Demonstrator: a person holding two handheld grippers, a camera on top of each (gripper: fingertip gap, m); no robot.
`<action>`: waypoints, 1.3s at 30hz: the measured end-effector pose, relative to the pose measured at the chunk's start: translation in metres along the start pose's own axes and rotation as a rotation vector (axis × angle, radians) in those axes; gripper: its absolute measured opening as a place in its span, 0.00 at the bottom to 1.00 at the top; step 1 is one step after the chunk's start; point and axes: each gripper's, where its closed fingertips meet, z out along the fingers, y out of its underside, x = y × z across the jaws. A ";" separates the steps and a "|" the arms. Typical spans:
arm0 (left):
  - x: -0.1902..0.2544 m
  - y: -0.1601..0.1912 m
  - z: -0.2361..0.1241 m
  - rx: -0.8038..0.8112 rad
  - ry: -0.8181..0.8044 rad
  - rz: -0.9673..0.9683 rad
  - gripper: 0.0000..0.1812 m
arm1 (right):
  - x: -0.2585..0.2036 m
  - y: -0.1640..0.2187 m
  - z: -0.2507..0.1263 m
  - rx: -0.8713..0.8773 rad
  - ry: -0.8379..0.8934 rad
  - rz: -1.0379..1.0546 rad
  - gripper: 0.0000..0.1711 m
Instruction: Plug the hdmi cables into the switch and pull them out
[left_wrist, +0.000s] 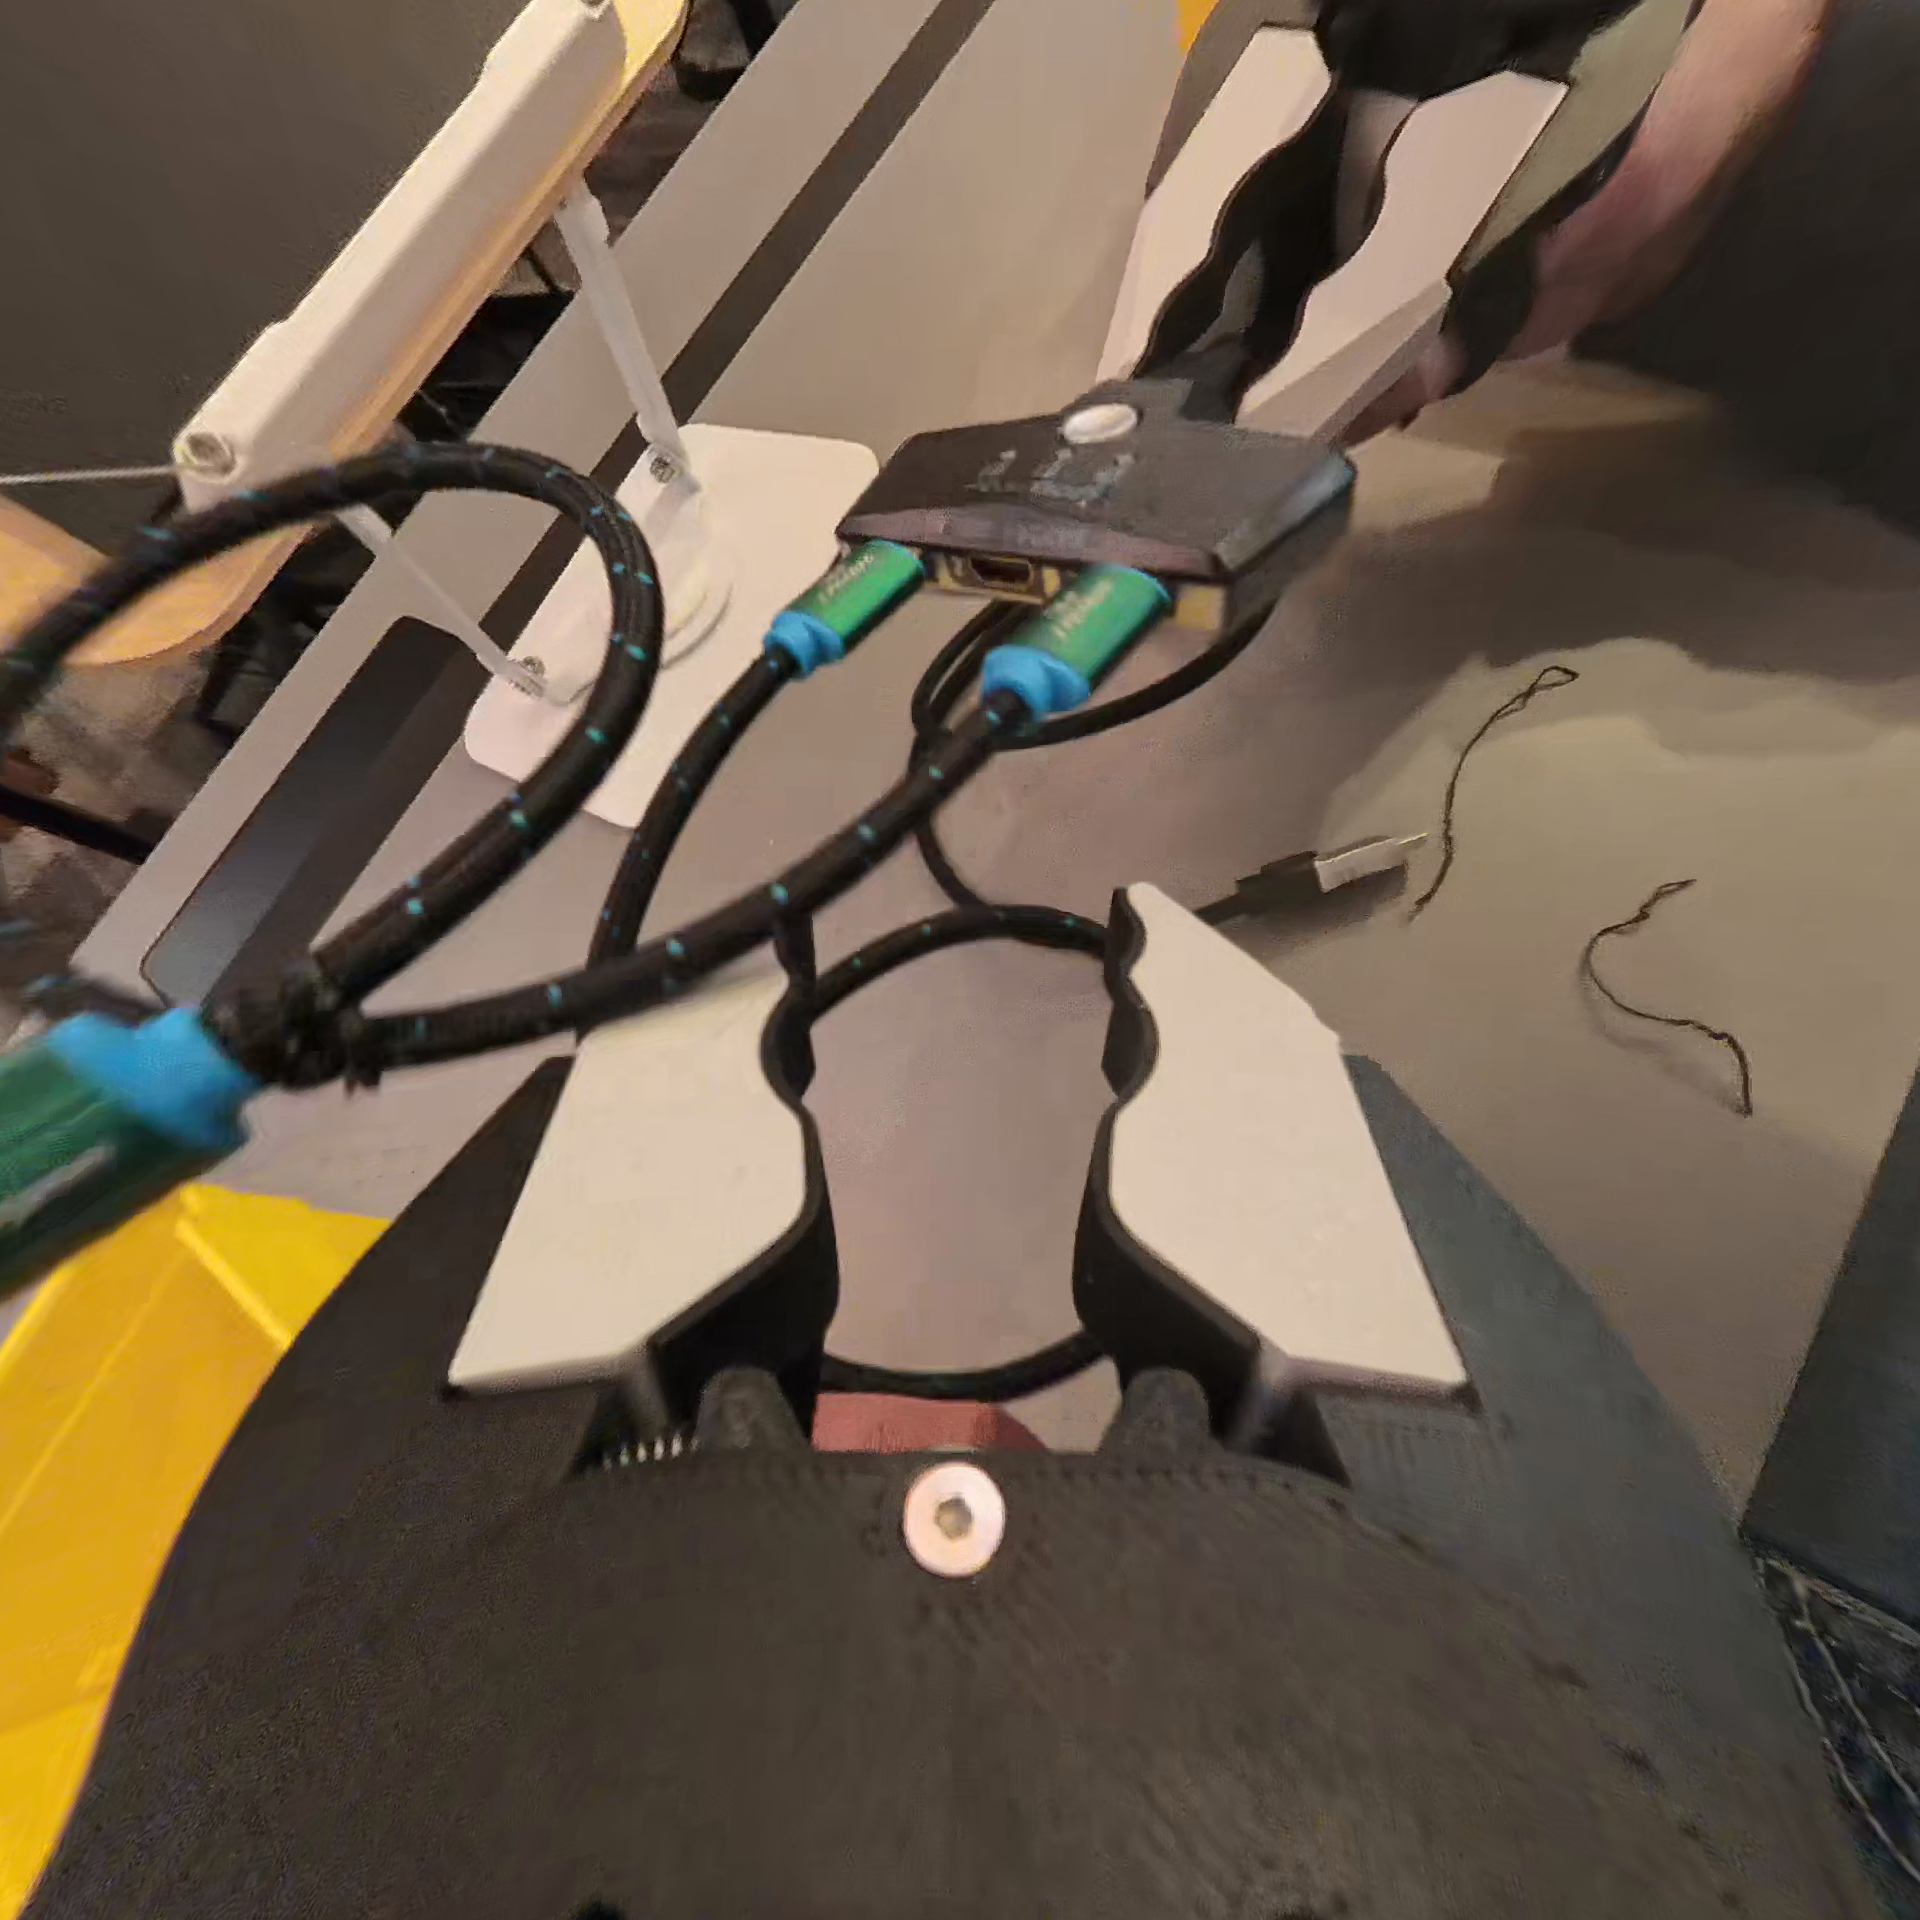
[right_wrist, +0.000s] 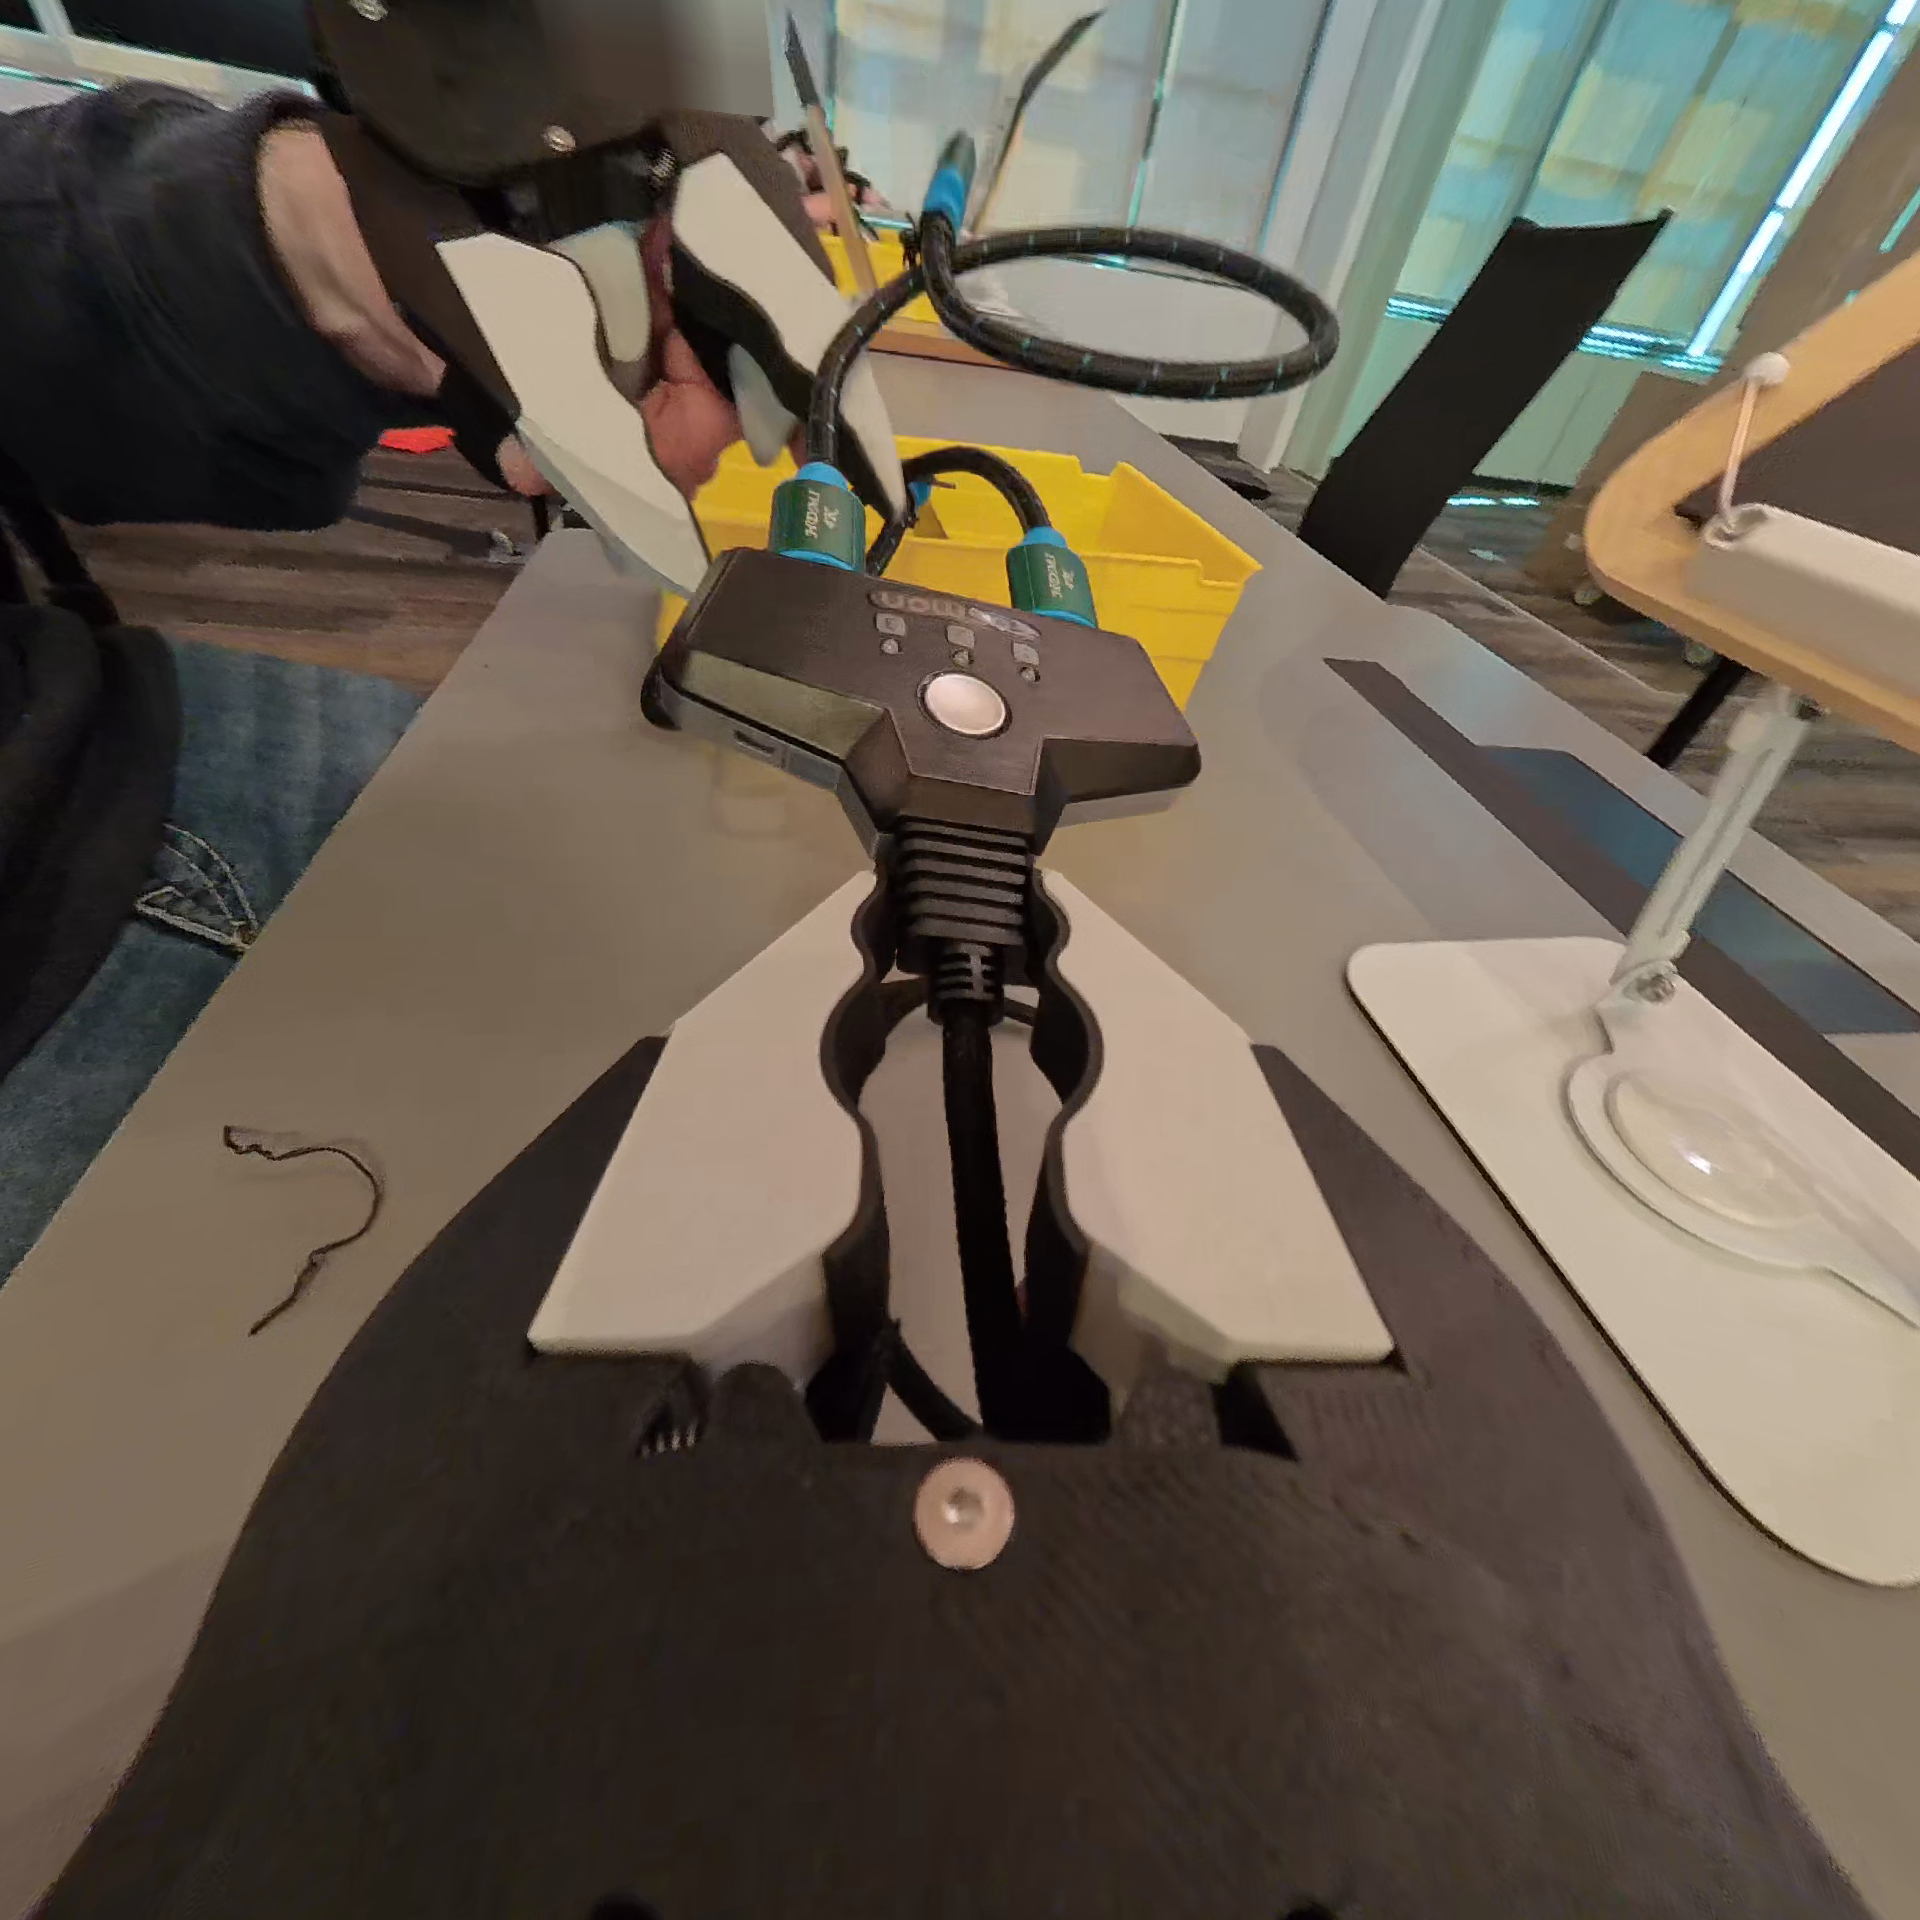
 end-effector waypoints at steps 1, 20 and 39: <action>-0.002 0.002 0.000 -0.011 -0.009 0.012 0.28 | 0.004 0.002 -0.002 -0.009 0.017 0.003 0.12; -0.020 0.024 -0.004 -0.114 -0.085 0.072 0.27 | 0.010 0.074 0.011 -0.421 0.097 -0.090 0.19; -0.020 0.038 -0.003 -0.157 -0.080 0.090 0.28 | -0.024 0.084 0.028 -0.619 0.027 -0.175 0.44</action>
